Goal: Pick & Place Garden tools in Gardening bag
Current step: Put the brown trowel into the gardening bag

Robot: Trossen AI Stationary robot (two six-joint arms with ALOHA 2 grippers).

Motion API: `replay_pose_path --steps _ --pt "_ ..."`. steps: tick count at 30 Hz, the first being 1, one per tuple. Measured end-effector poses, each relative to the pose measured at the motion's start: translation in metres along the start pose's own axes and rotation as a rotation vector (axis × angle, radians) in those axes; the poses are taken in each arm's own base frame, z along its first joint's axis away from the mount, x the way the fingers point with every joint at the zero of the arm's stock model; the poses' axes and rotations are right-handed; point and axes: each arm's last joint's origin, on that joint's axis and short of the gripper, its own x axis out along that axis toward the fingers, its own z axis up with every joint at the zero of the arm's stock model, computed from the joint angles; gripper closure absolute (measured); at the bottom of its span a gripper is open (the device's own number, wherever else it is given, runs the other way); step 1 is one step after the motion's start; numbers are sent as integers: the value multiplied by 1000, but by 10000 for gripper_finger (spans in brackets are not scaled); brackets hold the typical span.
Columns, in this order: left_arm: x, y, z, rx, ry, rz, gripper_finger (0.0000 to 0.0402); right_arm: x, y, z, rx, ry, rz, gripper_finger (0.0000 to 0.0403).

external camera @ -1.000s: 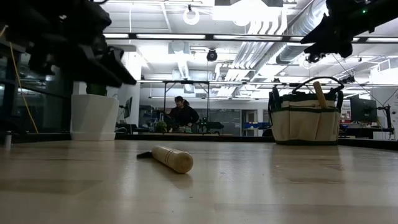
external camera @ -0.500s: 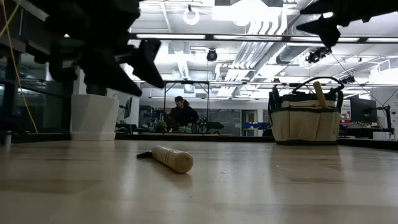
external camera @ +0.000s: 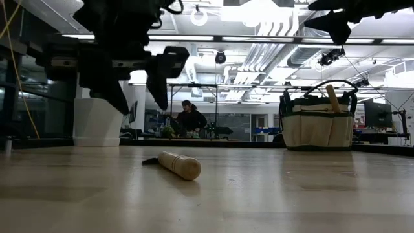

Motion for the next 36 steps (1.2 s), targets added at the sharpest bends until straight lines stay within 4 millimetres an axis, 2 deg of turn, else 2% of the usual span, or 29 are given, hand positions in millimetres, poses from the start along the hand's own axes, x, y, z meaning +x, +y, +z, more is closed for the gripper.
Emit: replay_pose_path --steps 7,17,24,36 --pt "10 -1 0 4 -26 -97 172 9 3 -4 -1 40 -1 188" --pt "15 0 1 95 -83 -122 172 16 6 -6 -4 57 0 188" --pt "23 18 -1 123 -119 -122 172 18 11 -2 -17 17 47 188" --pt "48 32 6 127 -70 -288 172 27 19 -5 -28 40 95 188"
